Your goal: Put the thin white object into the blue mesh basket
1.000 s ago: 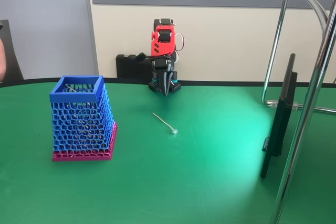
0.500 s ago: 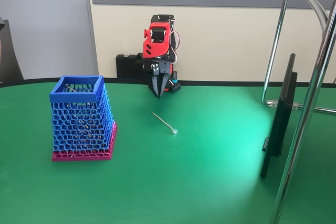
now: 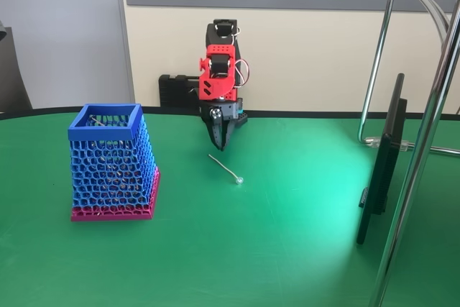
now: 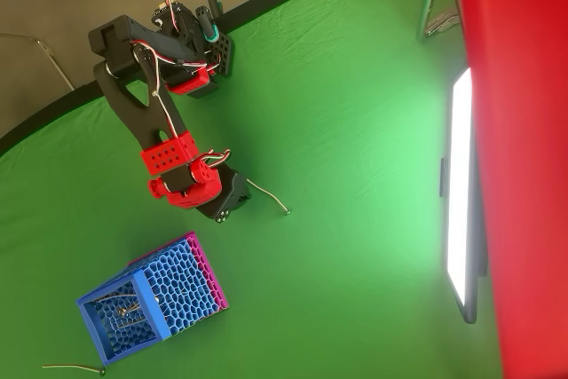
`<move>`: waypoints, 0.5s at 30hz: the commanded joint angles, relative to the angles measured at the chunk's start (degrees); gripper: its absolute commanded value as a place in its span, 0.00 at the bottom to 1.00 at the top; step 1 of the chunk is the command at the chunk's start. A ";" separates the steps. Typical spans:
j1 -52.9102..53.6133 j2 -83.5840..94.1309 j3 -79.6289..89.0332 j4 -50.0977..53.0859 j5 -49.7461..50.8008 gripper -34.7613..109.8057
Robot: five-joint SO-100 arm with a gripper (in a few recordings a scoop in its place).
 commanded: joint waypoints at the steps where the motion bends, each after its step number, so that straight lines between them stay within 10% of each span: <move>1: -1.05 -0.44 -0.88 -1.67 0.79 0.30; 15: -4.66 -5.62 1.23 -8.44 4.04 0.35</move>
